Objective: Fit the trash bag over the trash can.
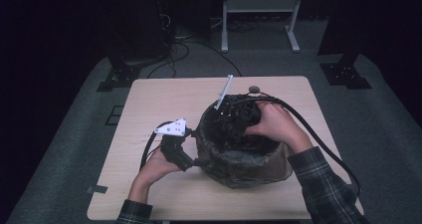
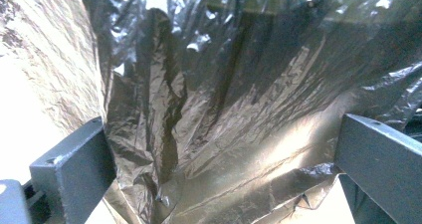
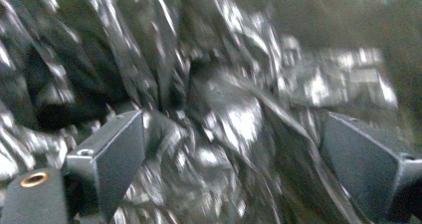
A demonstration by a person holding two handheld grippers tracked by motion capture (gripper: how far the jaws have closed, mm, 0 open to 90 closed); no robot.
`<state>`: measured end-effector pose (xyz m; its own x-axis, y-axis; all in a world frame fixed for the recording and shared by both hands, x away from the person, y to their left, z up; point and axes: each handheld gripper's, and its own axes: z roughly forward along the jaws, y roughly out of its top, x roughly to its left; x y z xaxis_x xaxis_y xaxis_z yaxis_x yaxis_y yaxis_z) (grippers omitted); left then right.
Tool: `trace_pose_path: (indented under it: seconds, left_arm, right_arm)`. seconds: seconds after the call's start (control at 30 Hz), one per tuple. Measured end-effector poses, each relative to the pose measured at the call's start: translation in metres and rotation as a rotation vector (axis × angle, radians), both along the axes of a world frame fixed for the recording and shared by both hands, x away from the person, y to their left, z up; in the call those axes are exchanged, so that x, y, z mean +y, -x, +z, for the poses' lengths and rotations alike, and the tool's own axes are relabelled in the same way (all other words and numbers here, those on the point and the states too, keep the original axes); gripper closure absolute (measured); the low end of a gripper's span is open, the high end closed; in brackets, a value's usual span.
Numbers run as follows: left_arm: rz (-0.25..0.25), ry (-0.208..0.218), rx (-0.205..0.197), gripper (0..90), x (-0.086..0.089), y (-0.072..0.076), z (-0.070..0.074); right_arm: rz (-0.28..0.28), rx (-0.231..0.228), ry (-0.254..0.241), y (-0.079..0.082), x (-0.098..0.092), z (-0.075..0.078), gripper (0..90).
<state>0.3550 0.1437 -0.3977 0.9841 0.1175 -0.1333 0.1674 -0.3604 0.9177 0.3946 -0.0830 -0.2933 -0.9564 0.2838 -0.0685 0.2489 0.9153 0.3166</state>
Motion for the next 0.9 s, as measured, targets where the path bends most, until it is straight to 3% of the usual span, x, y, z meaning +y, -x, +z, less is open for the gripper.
trace_pose_path:
  seconds: [0.27,0.43,0.67,0.9]
  left_arm:
    - [-0.002,0.000,0.004,0.0,0.000,-0.001,-0.001]
    - [-0.005,-0.006,0.005,0.0,-0.002,-0.001,-0.002]
    - [-0.005,-0.006,0.008,0.0,-0.002,0.000,-0.001]
    - [-0.006,-0.008,0.004,0.0,-0.002,0.000,0.000]
  right_arm:
    - [-0.090,-0.017,0.005,-0.005,-0.040,-0.008,9.9]
    - [-0.116,-0.032,0.017,-0.006,-0.050,-0.013,9.8]
    - [-0.043,-0.012,-0.078,0.020,-0.051,0.002,9.7]
    - [0.034,0.033,-0.088,0.049,-0.045,-0.003,9.6]
